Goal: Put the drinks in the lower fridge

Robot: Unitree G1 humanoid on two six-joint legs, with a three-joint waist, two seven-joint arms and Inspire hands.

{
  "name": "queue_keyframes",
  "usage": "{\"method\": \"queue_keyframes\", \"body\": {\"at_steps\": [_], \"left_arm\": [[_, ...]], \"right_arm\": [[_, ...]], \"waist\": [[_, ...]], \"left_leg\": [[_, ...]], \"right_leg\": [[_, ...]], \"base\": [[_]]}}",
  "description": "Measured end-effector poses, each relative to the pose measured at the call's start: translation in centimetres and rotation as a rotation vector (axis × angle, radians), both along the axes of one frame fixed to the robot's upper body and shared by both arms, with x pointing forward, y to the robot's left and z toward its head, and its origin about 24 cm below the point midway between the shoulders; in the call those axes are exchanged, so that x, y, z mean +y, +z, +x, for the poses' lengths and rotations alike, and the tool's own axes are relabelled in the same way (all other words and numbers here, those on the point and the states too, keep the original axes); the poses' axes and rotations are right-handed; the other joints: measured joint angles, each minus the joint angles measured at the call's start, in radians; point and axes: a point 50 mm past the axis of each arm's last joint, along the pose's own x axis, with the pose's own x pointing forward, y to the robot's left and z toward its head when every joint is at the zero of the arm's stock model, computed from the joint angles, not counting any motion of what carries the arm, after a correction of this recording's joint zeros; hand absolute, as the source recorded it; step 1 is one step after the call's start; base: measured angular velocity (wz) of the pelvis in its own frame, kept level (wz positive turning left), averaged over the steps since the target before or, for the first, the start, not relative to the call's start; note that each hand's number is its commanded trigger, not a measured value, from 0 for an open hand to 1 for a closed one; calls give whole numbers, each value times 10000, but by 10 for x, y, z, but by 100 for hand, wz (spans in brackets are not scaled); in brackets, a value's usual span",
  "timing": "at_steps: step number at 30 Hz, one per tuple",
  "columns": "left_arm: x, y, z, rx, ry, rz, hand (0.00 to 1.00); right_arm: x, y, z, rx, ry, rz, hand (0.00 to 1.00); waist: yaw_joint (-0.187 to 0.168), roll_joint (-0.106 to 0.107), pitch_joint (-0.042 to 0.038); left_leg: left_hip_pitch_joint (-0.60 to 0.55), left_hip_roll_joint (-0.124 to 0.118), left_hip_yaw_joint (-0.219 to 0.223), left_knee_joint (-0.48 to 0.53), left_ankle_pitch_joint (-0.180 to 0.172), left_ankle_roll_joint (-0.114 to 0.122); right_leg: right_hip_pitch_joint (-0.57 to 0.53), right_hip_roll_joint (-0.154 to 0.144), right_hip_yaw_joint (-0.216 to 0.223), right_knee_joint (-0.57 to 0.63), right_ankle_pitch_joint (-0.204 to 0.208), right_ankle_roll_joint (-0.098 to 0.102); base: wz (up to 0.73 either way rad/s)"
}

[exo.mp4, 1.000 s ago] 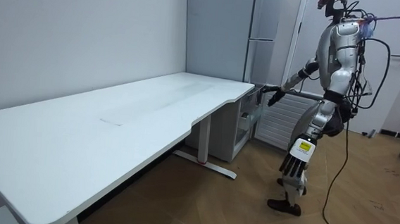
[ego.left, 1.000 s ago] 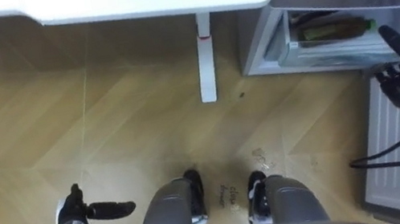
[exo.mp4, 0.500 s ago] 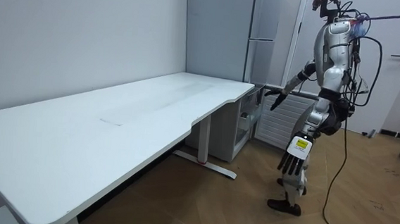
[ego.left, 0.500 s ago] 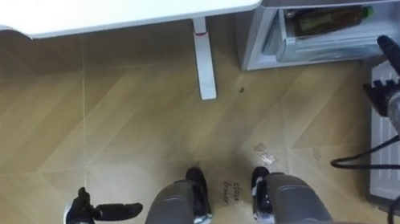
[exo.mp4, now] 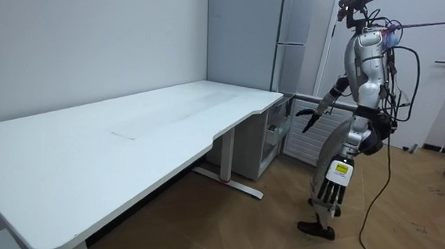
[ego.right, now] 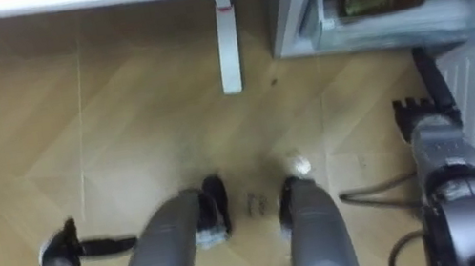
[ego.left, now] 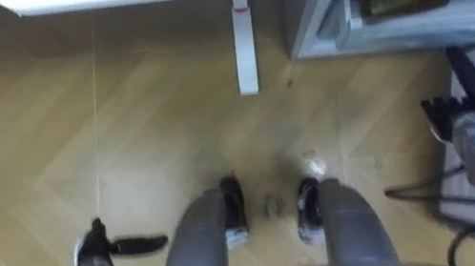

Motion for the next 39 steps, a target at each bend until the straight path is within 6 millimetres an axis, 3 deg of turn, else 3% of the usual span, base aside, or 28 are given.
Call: {"method": "queue_keyframes", "body": {"at_steps": [6,10,14,19,22,26,29,39], "left_arm": [[10,1,-7,283,-46,507,0],[13,4,-5,216,-61,794,0],[11,5,-1,121,-307,887,0],[16,11,3,-125,-424,1008,0],[15,13,5,-344,-507,960,0],[14,15,2,-487,-586,899,0],[21,16,-1,-459,-576,1068,0],[31,17,-12,-213,-842,1429,0]], "right_arm": [[-11,18,17,-524,109,-231,0],[-26,50,42,-1332,181,-859,0],[-36,78,61,-2037,184,-1307,0],[-31,95,78,-2532,656,-1405,0],[-33,109,88,-2855,700,-1577,0],[-36,109,87,-2704,568,-1584,0],[-33,118,94,-2518,733,-1728,0],[-41,123,92,-1988,975,-2436,0]], "waist": [[-3,-6,5],[22,0,4],[29,-125,21],[-17,-480,94],[-5,-488,95],[29,-519,97],[40,-656,117],[250,-659,119]], "left_leg": [[-1703,6,-196,1739,-429,-60],[-3011,17,-301,2978,-712,-120],[-3864,-87,-266,3595,-753,-83],[-4535,-169,-438,3801,-639,-187],[-4855,-169,-551,3897,-616,-160],[-4897,-217,-539,3885,-639,-114],[-4956,-191,-400,3819,-639,-99],[-4917,-168,-414,3360,-444,-19]], "right_leg": [[-1616,-171,-51,1834,-665,-147],[-2845,-361,-82,3125,-1051,-274],[-3751,-556,-44,3957,-1237,-314],[-4353,-678,-156,4233,-1282,-388],[-4539,-698,-312,4255,-1251,-458],[-4556,-736,-324,4229,-1271,-405],[-4717,-834,-299,4213,-1249,-393],[-4687,-818,-366,3730,-1012,-470]], "base": [[13],[10],[14],[11],[8],[2],[-10],[-2]]}}
